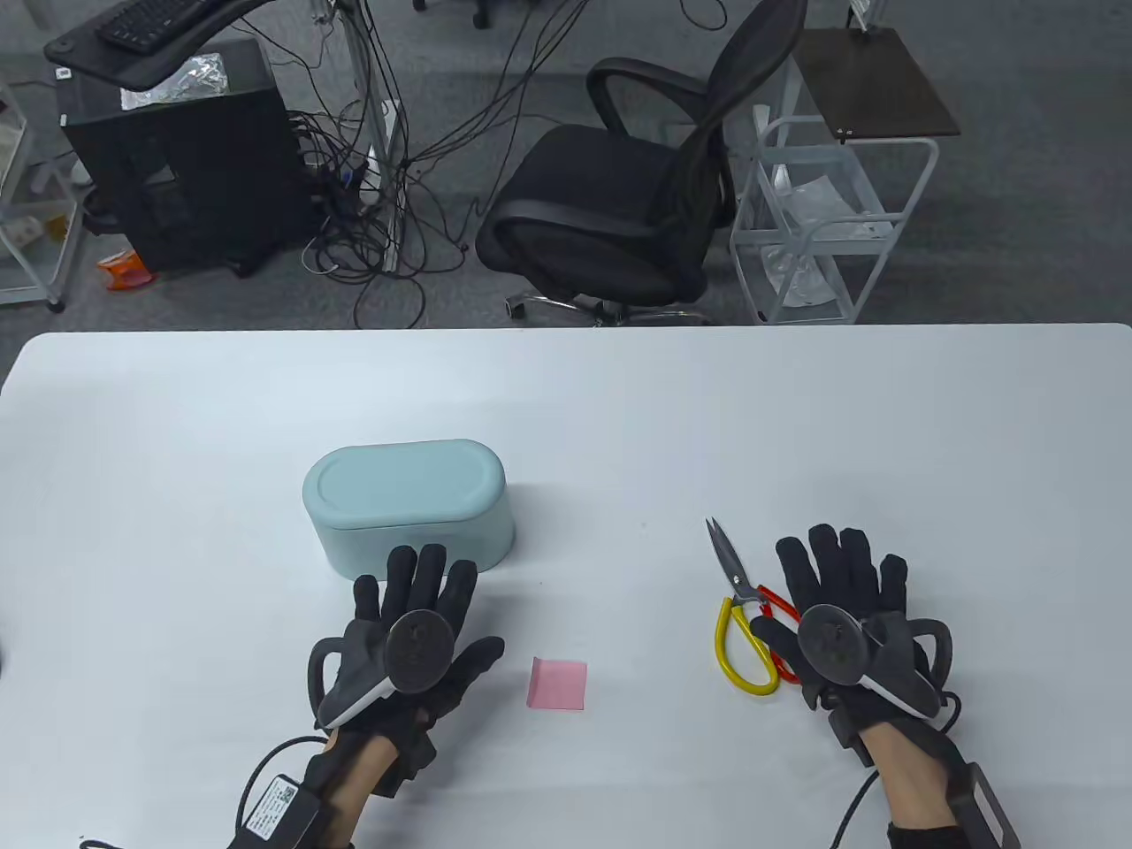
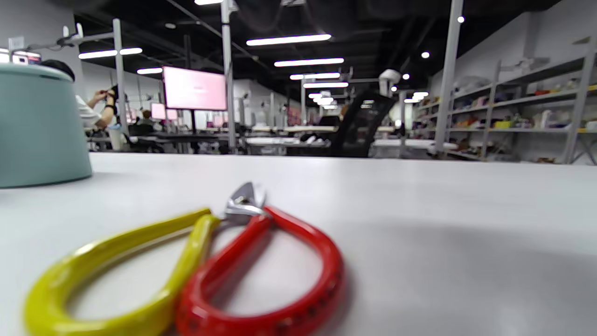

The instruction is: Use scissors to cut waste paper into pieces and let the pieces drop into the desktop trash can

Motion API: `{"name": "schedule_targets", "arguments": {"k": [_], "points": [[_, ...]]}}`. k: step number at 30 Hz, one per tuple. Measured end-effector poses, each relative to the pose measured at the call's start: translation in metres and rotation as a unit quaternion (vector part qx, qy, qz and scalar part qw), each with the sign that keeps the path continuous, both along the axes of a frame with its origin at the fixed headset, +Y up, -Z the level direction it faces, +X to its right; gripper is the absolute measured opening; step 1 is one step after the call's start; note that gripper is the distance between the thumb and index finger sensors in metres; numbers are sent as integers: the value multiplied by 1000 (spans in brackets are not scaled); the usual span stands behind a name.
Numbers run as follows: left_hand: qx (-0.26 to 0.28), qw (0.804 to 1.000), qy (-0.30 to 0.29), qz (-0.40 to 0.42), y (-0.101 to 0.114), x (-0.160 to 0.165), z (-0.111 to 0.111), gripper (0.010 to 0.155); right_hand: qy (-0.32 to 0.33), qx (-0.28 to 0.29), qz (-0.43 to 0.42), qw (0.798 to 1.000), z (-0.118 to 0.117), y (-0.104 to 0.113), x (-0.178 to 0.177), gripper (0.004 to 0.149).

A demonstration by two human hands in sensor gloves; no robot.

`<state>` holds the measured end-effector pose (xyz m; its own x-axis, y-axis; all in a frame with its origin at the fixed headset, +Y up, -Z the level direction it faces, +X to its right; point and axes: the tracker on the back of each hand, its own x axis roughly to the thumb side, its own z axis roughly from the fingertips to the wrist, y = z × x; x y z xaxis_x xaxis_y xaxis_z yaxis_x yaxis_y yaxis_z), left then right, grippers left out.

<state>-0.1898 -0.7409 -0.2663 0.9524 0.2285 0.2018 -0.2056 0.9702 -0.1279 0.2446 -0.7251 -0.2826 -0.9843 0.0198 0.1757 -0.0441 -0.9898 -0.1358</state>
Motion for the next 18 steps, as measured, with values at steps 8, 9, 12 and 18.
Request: {"name": "schedule_targets", "arguments": {"k": [8,9,12,18], "points": [[-2,1000,-1,1,0,1,-1,92,-1,-9,-4,1000,-1,-1,1,85],[-1,1000,-3,0,-1,1,-1,92,-2,-9,-7,1000,-1,-1,1,85],[0,1000,-5,0,0,2,-2,92,-4,-10,-11,1000,-2,0,3,85],[2,1000,-5,6,0,1,-1,92,-4,-8,-16,1000,-3,0,4,85]]}}
